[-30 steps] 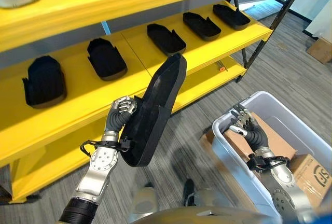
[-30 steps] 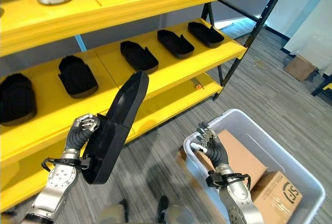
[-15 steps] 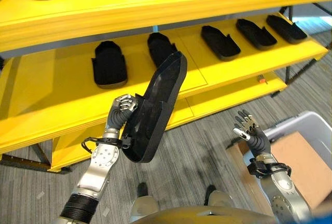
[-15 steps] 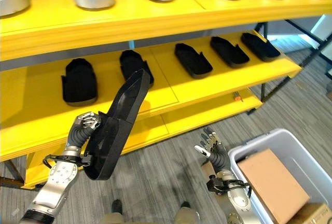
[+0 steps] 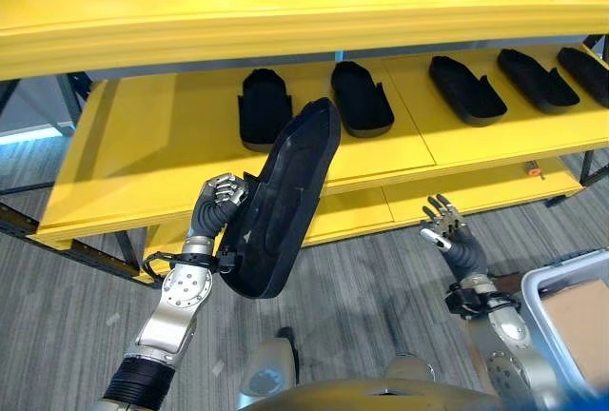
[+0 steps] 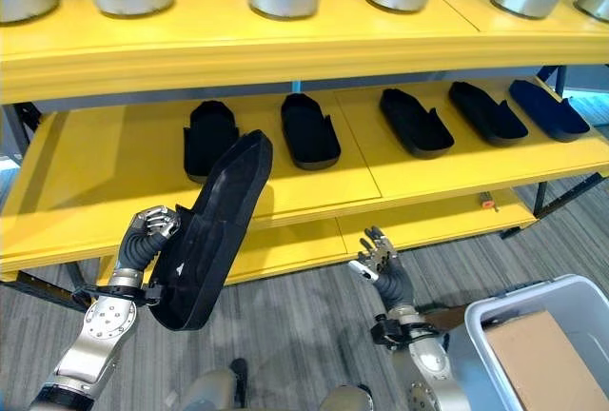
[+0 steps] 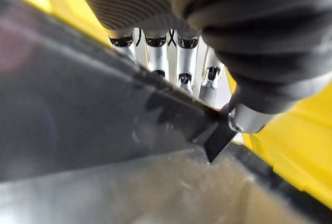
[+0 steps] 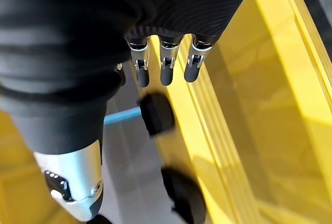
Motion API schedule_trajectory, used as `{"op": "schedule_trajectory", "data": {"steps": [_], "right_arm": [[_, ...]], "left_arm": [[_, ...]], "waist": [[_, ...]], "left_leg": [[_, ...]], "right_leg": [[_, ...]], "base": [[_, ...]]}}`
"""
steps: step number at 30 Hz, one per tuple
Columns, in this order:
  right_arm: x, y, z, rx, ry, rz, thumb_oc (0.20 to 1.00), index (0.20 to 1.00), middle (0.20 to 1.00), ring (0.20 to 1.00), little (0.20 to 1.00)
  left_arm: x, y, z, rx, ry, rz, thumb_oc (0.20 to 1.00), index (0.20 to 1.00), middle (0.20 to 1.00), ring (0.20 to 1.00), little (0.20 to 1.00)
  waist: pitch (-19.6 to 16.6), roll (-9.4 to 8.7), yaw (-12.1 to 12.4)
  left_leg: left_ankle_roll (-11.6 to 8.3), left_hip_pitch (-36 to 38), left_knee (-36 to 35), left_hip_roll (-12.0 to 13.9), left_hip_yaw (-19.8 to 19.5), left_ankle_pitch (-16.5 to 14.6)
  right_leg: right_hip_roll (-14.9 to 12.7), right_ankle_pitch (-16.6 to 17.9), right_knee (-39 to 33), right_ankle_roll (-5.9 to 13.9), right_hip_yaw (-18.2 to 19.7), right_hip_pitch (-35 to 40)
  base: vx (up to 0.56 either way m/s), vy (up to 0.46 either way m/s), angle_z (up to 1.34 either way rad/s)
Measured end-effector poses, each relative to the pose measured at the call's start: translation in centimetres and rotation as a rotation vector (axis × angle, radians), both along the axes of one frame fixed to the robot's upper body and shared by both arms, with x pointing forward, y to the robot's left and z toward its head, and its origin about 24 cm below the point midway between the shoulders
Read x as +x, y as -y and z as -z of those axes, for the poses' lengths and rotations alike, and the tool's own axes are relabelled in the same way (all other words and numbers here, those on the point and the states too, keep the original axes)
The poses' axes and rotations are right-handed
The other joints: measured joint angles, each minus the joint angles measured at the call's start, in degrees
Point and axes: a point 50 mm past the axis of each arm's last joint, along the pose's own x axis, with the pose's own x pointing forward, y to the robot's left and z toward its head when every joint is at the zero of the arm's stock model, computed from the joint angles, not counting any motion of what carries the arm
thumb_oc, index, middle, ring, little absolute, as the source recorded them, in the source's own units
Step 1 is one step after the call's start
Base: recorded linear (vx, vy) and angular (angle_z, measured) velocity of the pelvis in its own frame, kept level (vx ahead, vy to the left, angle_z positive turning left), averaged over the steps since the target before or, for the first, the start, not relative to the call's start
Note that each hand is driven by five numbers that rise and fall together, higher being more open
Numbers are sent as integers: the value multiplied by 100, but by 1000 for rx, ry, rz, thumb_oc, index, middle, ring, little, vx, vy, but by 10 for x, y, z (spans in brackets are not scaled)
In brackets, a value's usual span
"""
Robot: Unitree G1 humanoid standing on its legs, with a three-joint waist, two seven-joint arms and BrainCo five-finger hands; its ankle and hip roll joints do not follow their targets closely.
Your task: Move parts from the plastic box to the shelf.
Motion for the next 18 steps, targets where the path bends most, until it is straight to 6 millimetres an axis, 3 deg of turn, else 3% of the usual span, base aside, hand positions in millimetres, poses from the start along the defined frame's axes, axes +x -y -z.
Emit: {"op": "schedule_trajectory", "data": {"steps": [1,2,4,5,7,8,9,10,13,16,18], "right_arm": [[-2,-2,2,2,-10,-16,1000,1000,1000,1000,1000],[-5,-4,4,4,-21,-25,1000,1000,1000,1000,1000],[-3,-1,3,-7,-16,-31,1000,1000,1000,1000,1000],[-3,2,1,-10,-5,-24,1000,1000,1000,1000,1000],[0,3,1,-12,-3,-27,1000,1000,1000,1000,1000],[0,3,1,-11,-1,-31,1000,1000,1000,1000,1000],[-1,3,1,-10,-2,-34,1000,1000,1000,1000,1000],[-2,3,2,-10,-7,-34,1000,1000,1000,1000,1000],[-2,4,2,-10,-3,-39,1000,1000,1000,1000,1000],[-1,8,1,-22,1,-29,1000,1000,1000,1000,1000],[-4,16,2,-57,-14,-28,1000,1000,1000,1000,1000]], "left_arm": [[-1,-3,0,-2,4,-16,200,200,200,200,200],[-2,-8,-1,4,6,-39,200,200,200,200,200],[-3,-13,-2,10,9,-56,200,200,200,200,200],[-6,-14,0,11,-1,-62,200,200,200,200,200],[-10,-13,5,-11,-18,-71,200,200,200,200,200],[-11,-10,8,-29,-27,-66,200,200,200,200,200],[-11,-7,10,-33,-36,-55,200,200,200,200,200],[-13,-5,13,-34,-49,-41,200,200,200,200,200],[-24,-6,23,-36,-98,-38,200,200,200,200,200],[-25,-4,24,-39,-105,-25,200,200,200,200,200],[-23,3,25,-51,-104,-3,200,200,200,200,200]], "waist": [[37,49,54],[57,122,37],[31,-9,25],[5,-69,-39],[-45,-97,-28],[-47,-82,-54],[-56,-96,-104],[-71,-111,-134],[-191,59,-80],[-186,155,-85],[-187,137,-94]], "left_leg": [[60,117,-214,23,-31,109],[25,328,-746,178,-55,440],[58,593,-1308,58,0,705],[60,708,-1580,-55,52,872],[14,800,-1835,-234,81,810],[-38,811,-1863,-315,39,857],[-39,826,-1876,-376,-44,858],[-44,911,-1925,-412,-57,862],[-60,1123,-2049,-408,-8,843],[-103,1115,-1998,-393,-34,816],[-233,1021,-1515,-442,-15,733]], "right_leg": [[347,-387,326,70,314,-212],[1187,-855,473,105,640,-383],[1719,-1128,457,125,382,-590],[1937,-1190,254,1,159,-620],[2135,-1218,-93,-102,-156,-732],[2388,-1171,-659,-173,-6,-664],[2503,-1141,-808,-151,367,-619],[2535,-1013,-922,-286,494,-491],[2542,-655,-1384,-479,387,-199],[2585,-572,-1570,-614,355,-24],[2490,-566,-1706,-717,236,236]], "base": [[121,174,-9],[54,59,-3],[91,17,2],[110,-26,1],[157,-42,-4],[155,-48,12],[155,-62,43],[113,-49,36],[136,-69,-3],[68,-60,10],[40,-44,31]]}}
